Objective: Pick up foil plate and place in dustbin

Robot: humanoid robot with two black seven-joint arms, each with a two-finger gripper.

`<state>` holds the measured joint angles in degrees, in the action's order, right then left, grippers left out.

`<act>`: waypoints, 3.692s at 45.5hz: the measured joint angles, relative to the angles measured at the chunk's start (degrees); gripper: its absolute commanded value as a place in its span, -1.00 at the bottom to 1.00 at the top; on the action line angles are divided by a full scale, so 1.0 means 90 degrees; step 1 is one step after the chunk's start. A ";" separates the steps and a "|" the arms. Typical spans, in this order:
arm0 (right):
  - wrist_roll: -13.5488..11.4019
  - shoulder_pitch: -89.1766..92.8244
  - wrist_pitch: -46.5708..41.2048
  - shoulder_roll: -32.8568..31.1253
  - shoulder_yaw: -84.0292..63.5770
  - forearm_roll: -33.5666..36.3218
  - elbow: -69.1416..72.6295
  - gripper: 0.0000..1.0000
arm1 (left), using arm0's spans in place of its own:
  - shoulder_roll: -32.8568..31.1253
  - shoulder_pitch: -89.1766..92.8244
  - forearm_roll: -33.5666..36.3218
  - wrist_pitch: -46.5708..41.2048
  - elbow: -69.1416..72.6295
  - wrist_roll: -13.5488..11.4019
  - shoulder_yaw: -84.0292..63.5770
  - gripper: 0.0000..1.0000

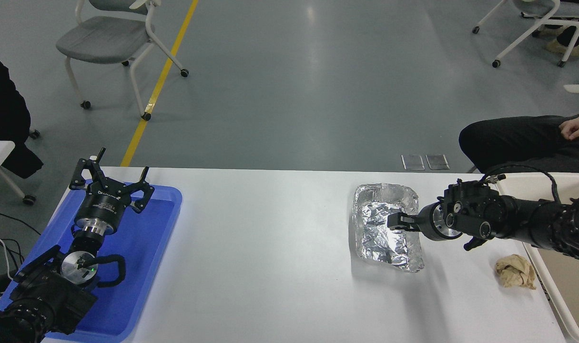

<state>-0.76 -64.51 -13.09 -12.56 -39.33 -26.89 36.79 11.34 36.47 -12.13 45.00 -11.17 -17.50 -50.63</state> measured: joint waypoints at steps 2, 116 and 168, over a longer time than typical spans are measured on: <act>0.0000 0.0048 0.0021 0.0010 0.0035 -0.0030 -0.0035 -1.00 | 0.0000 0.0000 0.0000 0.0000 0.0000 0.0000 0.0000 1.00; -0.0670 -0.7254 -0.3246 -0.3146 -0.3002 -0.1031 0.3762 -1.00 | 0.0009 0.0001 -0.0001 0.0000 0.0000 0.0001 0.0000 1.00; 0.0088 0.1935 0.0276 -0.2448 0.1117 -0.0994 -0.3141 -1.00 | 0.0010 0.0001 -0.0001 0.0000 0.0000 0.0001 0.0000 1.00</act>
<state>0.03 -47.10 -10.61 -34.60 -29.27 -35.84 8.53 11.43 36.47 -12.13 45.00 -11.16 -17.49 -50.62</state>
